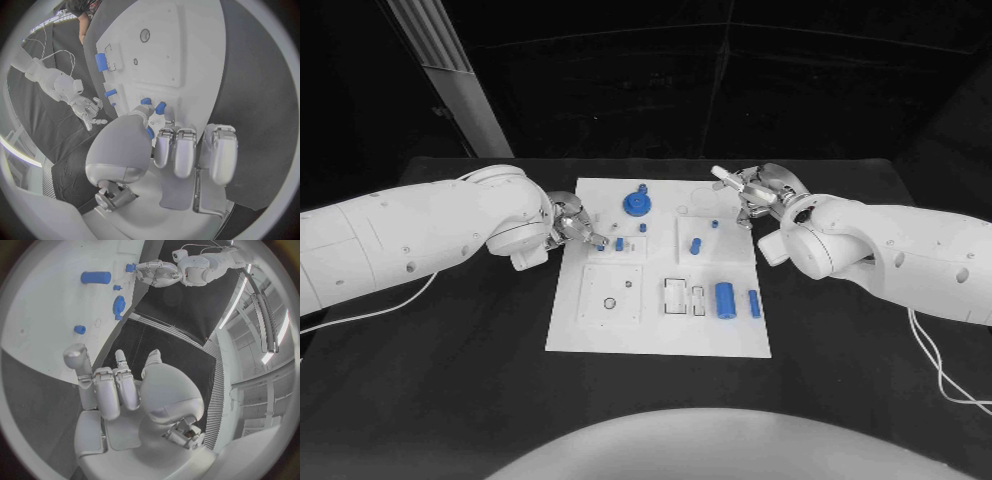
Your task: Assemble the parts on the task board
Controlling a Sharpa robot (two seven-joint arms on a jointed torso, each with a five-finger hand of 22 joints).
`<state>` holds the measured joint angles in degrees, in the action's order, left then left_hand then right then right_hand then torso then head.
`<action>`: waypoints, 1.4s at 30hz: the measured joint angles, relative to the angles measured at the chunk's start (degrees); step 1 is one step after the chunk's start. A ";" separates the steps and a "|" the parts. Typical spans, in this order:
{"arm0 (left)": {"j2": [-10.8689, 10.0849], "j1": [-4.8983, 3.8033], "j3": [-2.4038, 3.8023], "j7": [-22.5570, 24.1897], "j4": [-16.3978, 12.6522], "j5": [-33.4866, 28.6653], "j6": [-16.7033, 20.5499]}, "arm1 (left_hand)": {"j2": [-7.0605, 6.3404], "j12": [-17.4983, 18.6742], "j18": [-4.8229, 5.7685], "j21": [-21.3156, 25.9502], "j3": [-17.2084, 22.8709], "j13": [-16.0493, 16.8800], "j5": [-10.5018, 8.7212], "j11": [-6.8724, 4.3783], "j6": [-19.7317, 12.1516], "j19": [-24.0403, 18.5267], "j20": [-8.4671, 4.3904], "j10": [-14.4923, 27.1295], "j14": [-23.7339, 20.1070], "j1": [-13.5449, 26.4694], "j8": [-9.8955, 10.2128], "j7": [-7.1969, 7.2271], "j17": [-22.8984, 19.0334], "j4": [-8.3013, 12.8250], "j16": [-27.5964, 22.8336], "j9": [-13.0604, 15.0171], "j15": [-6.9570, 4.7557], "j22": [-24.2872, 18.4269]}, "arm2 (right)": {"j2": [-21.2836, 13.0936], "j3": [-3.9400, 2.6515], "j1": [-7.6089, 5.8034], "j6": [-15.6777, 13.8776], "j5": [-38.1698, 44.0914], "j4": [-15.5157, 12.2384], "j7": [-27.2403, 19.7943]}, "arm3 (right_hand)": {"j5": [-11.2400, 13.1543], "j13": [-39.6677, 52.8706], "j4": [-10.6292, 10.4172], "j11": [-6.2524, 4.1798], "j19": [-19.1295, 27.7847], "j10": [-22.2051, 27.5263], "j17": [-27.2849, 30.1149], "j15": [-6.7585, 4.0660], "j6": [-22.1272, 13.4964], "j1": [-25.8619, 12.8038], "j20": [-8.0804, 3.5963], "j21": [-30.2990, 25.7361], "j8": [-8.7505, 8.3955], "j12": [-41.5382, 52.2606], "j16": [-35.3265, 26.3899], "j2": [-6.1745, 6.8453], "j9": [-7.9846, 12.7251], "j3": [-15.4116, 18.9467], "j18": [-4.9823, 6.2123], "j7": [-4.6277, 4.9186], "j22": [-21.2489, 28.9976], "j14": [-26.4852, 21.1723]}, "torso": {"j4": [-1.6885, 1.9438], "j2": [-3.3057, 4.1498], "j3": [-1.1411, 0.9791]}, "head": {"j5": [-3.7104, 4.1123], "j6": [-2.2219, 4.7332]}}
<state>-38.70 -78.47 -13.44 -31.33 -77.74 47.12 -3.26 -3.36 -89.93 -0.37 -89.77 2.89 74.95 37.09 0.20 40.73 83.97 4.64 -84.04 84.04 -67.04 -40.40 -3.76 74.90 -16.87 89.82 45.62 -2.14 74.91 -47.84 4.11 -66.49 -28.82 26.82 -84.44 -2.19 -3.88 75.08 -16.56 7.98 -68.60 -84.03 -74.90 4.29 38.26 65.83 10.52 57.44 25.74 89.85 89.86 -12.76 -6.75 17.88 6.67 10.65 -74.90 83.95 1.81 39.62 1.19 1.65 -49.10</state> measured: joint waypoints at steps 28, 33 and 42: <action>-1.54 0.09 -0.03 2.66 -0.91 0.00 2.82 | -0.48 0.00 0.00 0.00 -7.95 0.00 -14.08 0.42 -0.20 0.00 0.00 0.00 0.00 12.99 -1.12 -0.64 0.00 -0.21 0.00 1.36 0.00 0.00 | -0.02 0.00 0.00 0.00 0.00 -0.01 0.01 | 0.00 0.00 0.00 0.00 0.00 0.00 0.00 0.00 0.00 0.23 0.00 0.00 0.00 0.00 0.00 -0.23 0.08 0.00 0.00 0.00 0.00 0.00 | 0.02 -0.02 0.01 | 0.02 0.51; -3.23 0.07 -0.03 5.61 -2.49 0.00 5.89 | -2.04 0.00 0.00 0.00 -8.40 0.00 -18.38 0.42 -0.84 0.00 0.00 0.00 0.00 15.21 -2.91 -0.64 0.00 -0.03 0.00 3.15 0.00 0.00 | -0.01 0.00 0.04 0.00 0.00 0.07 0.02 | 0.00 0.00 0.00 0.00 0.00 0.00 0.00 0.00 0.00 0.23 0.00 0.00 0.00 0.00 0.00 -0.23 0.07 0.00 0.00 0.00 0.00 0.00 | 0.02 -0.03 0.03 | 0.21 0.75; -4.78 -1.90 -0.01 20.06 -3.52 -0.23 18.51 | -0.70 0.00 0.00 0.00 -6.44 0.00 -16.79 0.42 -2.86 0.00 0.00 0.00 -0.08 7.10 -4.01 -0.82 0.00 0.16 0.00 4.03 0.08 0.00 | 0.12 0.00 0.35 0.00 0.00 0.08 0.03 | 0.00 0.00 0.00 0.00 0.00 0.00 0.00 0.00 0.00 0.23 0.00 0.00 0.00 0.00 0.00 -0.23 0.07 0.00 0.00 0.00 0.00 0.00 | 0.02 -0.11 0.02 | 0.12 1.40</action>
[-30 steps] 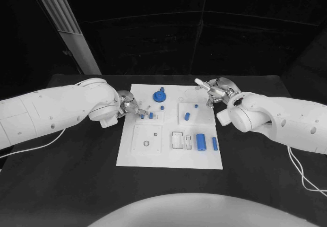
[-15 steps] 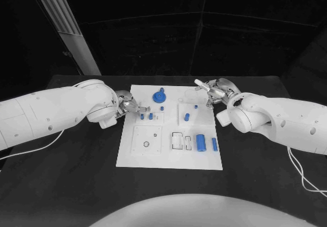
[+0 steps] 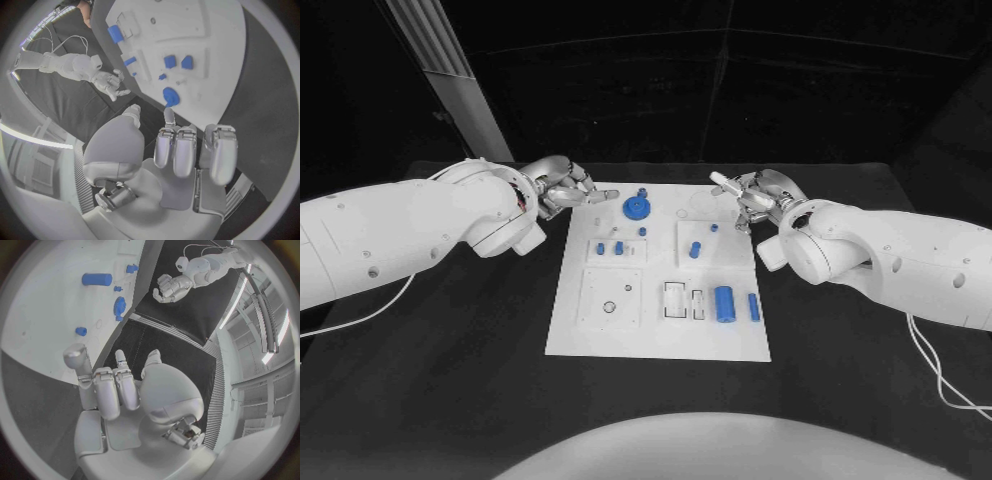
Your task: Assemble the parts on the task board
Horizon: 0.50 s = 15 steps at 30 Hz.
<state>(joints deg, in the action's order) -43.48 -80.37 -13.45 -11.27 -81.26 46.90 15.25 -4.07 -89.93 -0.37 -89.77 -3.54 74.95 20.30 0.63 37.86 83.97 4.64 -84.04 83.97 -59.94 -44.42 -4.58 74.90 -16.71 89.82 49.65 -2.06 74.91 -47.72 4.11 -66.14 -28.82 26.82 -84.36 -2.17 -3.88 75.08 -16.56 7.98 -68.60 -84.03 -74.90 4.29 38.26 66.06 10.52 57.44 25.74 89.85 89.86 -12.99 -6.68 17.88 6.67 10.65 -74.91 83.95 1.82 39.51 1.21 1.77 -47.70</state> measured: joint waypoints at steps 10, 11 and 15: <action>3.09 -0.29 0.00 25.28 3.71 -6.20 11.40 | -1.89 62.43 -0.01 0.00 7.62 -38.79 6.54 4.71 2.07 0.02 2.66 35.03 -0.01 -21.95 16.47 -3.53 0.00 0.00 -0.52 -17.92 3.51 0.00 | 0.05 0.01 0.07 -0.14 0.00 -0.10 -0.18 | 0.00 0.00 0.00 0.00 0.00 0.00 0.00 0.00 0.00 0.00 0.00 0.00 0.00 0.00 0.00 0.00 0.00 0.00 0.00 0.00 0.00 0.00 | -0.10 0.13 -0.02 | -0.29 1.02; 3.48 -0.16 0.01 27.54 4.26 -6.98 11.68 | -2.30 64.68 0.00 0.00 8.16 -41.57 5.73 5.23 2.44 0.02 3.03 35.57 0.02 -23.31 18.32 -3.90 0.00 0.10 -0.64 -19.83 3.55 0.00 | 0.04 0.01 0.07 -0.16 0.00 -0.13 -0.23 | 0.00 0.00 0.00 0.00 0.00 0.00 0.00 0.00 0.00 0.00 0.00 0.00 0.00 0.00 0.00 0.00 0.00 0.00 0.00 0.00 0.00 0.00 | -0.10 0.15 -0.02 | -0.25 1.05; 4.82 0.33 0.00 33.04 6.04 -8.46 11.83 | -3.87 70.19 0.00 0.00 9.61 -52.16 -0.10 5.61 5.25 0.20 3.48 32.96 -0.01 -27.58 25.42 -5.07 0.00 -0.05 0.01 -27.48 4.33 0.00 | -0.01 0.01 0.08 -0.25 0.04 -0.20 -0.43 | 0.00 0.00 0.00 0.00 0.00 0.00 0.00 0.00 0.00 0.00 0.00 0.00 0.00 0.00 0.00 0.00 -0.01 0.00 0.00 0.00 0.00 0.00 | -0.07 0.15 -0.03 | -0.12 1.12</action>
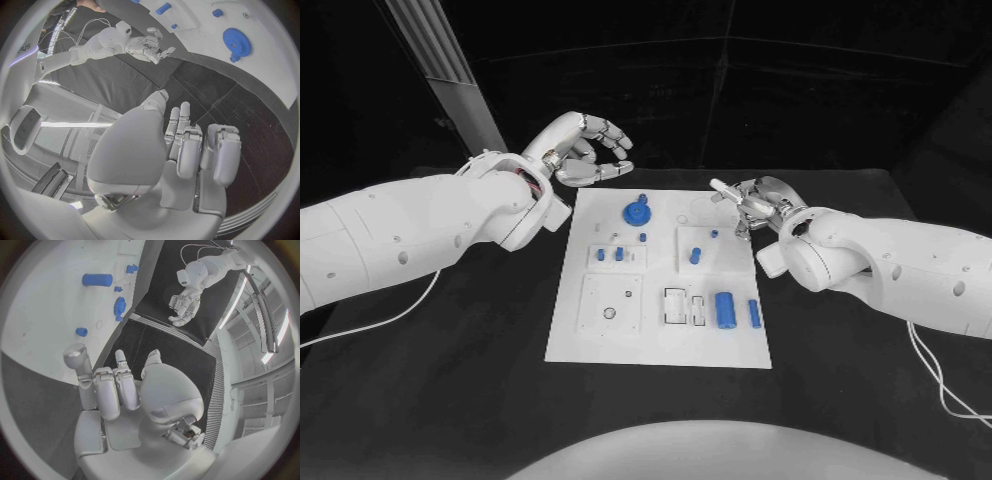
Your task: Assemble the parts on the task board
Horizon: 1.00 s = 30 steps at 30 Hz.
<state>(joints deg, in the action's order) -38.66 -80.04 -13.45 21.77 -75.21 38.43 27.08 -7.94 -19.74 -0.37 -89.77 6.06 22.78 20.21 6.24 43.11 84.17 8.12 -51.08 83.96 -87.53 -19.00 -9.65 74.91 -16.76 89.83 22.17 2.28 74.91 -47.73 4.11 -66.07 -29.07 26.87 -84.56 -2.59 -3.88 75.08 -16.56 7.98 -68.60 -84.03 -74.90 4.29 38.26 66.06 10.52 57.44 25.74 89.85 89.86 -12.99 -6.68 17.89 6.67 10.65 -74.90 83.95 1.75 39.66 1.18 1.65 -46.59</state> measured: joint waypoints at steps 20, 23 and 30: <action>6.51 2.27 -0.02 4.47 7.22 30.31 -6.08 | 0.57 6.88 0.00 0.00 2.37 -18.65 -17.02 -1.02 11.77 0.00 0.00 -8.31 -0.01 -5.92 10.05 1.57 0.00 0.17 0.00 -11.63 -0.44 0.00 | 0.02 -0.01 0.00 -0.38 1.38 -0.23 -0.94 | 0.00 0.00 0.00 0.00 0.00 0.00 0.00 0.00 0.00 0.00 0.00 0.00 0.00 0.00 0.00 0.00 -0.01 0.00 0.00 0.00 0.00 0.00 | 0.03 -0.03 0.02 | 0.14 0.24; 7.03 2.48 -0.02 3.78 7.71 33.79 -7.28 | 0.70 7.06 -0.01 0.00 2.37 -18.94 -17.05 -1.02 11.96 0.00 0.00 -8.31 -0.01 -6.10 10.05 1.37 0.00 0.17 0.00 -11.77 -0.44 0.00 | 0.03 -0.01 0.00 -0.39 1.45 -0.23 -0.96 | 0.00 0.00 0.00 0.00 0.00 0.00 0.00 0.00 0.00 0.00 0.00 0.00 0.00 0.00 0.00 0.00 -0.01 0.00 0.00 0.00 0.00 0.00 | 0.03 -0.03 0.02 | 0.09 0.20; 8.04 2.81 -0.02 1.47 8.91 40.61 -9.69 | 0.43 7.77 -0.01 0.00 2.37 -19.19 -17.05 -1.00 12.17 0.00 0.00 -8.30 -0.01 -6.37 10.72 1.58 0.00 0.17 0.00 -12.24 -0.43 0.00 | 0.04 -0.01 0.00 -0.41 1.56 -0.24 -1.02 | 0.00 0.00 0.00 0.00 0.00 0.00 0.00 0.00 0.00 0.00 0.00 0.00 0.00 0.00 0.00 0.00 0.00 0.00 0.00 0.00 0.00 0.00 | 0.04 -0.02 0.01 | -0.19 0.17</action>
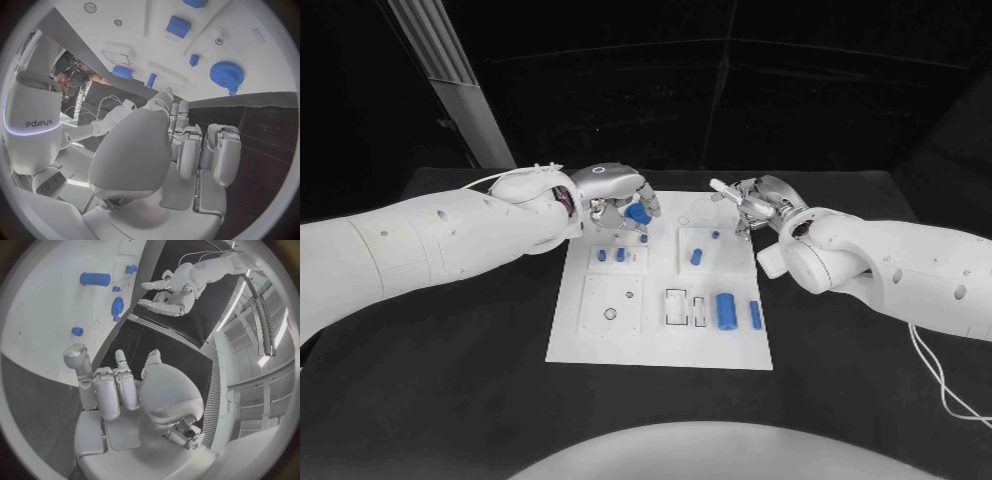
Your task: Assemble the parts on the task board
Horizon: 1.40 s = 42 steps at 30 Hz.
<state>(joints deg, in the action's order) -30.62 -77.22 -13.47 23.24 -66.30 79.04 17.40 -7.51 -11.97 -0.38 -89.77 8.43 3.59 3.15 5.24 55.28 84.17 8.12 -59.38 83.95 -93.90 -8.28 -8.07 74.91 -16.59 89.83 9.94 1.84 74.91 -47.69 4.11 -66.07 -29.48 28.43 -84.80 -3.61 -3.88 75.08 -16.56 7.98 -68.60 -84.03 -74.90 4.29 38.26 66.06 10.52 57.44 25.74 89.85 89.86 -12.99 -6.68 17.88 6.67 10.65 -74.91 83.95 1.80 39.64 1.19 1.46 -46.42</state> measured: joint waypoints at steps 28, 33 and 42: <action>1.65 1.82 0.01 -4.87 2.41 8.00 -3.59 | 0.39 2.06 0.00 0.00 0.59 -0.03 -0.27 -0.43 0.20 -0.20 -1.05 1.25 0.11 -3.92 2.22 0.20 0.00 0.55 0.00 -1.75 -0.92 0.00 | 0.11 0.00 0.00 -0.99 0.11 -0.19 -1.57 | 0.00 0.00 -0.01 0.00 -15.16 0.00 0.00 0.00 0.00 0.61 -0.40 25.02 1.33 0.00 0.00 -0.61 0.65 1.13 -4.50 0.00 0.00 0.00 | 0.01 -0.01 -0.01 | -0.14 -0.06; 2.24 2.11 0.01 -5.43 2.77 8.26 -3.49 | 0.73 2.40 0.00 0.00 0.88 -0.02 -0.27 -0.43 0.20 -0.20 -1.05 1.25 0.11 -4.25 2.22 0.20 0.00 0.38 0.00 -1.88 -0.92 0.00 | 0.07 0.00 0.00 -1.05 0.12 -0.22 -1.59 | 0.00 0.00 -0.01 0.00 -15.15 0.00 0.00 0.00 0.00 0.61 -0.40 25.73 1.33 0.00 0.00 -0.61 0.71 1.13 -4.50 0.00 0.00 0.00 | 0.01 -0.01 -0.01 | -0.09 -0.12; 3.30 2.35 0.01 -6.21 4.11 8.72 -3.21 | 1.33 2.73 -0.01 0.00 1.73 -0.02 -0.27 -0.22 0.20 -0.20 -1.05 1.86 0.10 -4.86 2.50 0.21 0.00 0.31 0.00 -2.18 -0.92 0.00 | 0.08 0.00 0.00 -1.08 0.13 -0.34 -1.59 | 0.00 0.00 -0.01 0.00 -15.15 0.00 0.00 0.00 0.00 0.60 -0.40 25.73 1.33 0.00 0.00 -0.60 0.71 1.12 -4.49 0.00 0.00 0.00 | -0.01 0.03 0.01 | -0.09 -0.32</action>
<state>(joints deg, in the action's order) -27.32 -74.87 -13.46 17.02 -62.19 87.76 14.18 -6.17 -9.24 -0.39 -89.77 10.16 3.57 2.89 5.02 55.48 83.98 7.07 -57.52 84.05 -98.75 -5.78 -7.86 74.90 -16.28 89.83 7.76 0.92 74.91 -47.61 4.10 -66.07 -30.57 28.56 -85.14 -5.20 -3.88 75.08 -16.57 7.98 -83.75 -84.03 -74.90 4.29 38.26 66.67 10.12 83.17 27.07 89.85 89.86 -13.60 -5.97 19.01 2.18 10.65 -74.90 83.95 1.79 39.67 1.20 1.36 -46.74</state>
